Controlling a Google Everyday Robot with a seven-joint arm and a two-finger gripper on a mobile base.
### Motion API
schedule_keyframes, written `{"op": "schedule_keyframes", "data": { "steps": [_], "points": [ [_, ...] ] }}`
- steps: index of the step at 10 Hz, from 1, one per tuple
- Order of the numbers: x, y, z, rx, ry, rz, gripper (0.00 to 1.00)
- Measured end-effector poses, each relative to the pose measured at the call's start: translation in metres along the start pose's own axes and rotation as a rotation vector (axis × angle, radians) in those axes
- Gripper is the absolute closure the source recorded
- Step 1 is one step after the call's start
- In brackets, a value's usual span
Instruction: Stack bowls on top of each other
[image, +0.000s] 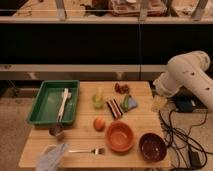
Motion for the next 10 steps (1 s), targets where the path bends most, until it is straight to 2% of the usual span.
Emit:
{"op": "schedule_keyframes", "data": {
  "steps": [2, 4, 6, 9, 10],
  "points": [
    [0.003, 0.002, 0.004, -0.022, -0.004, 0.012, 0.2],
    [0.009, 0.021, 0.024, -0.11, -0.007, 0.034, 0.2],
    [0.026, 0.059, 0.05, -0.193, -0.002, 0.056, 0.2],
    [0.045, 0.13, 0.066, -0.301, -0.038, 0.092, 0.2],
    [0.045, 0.136, 0.067, -0.31, -0.043, 0.095, 0.2]
  ]
}}
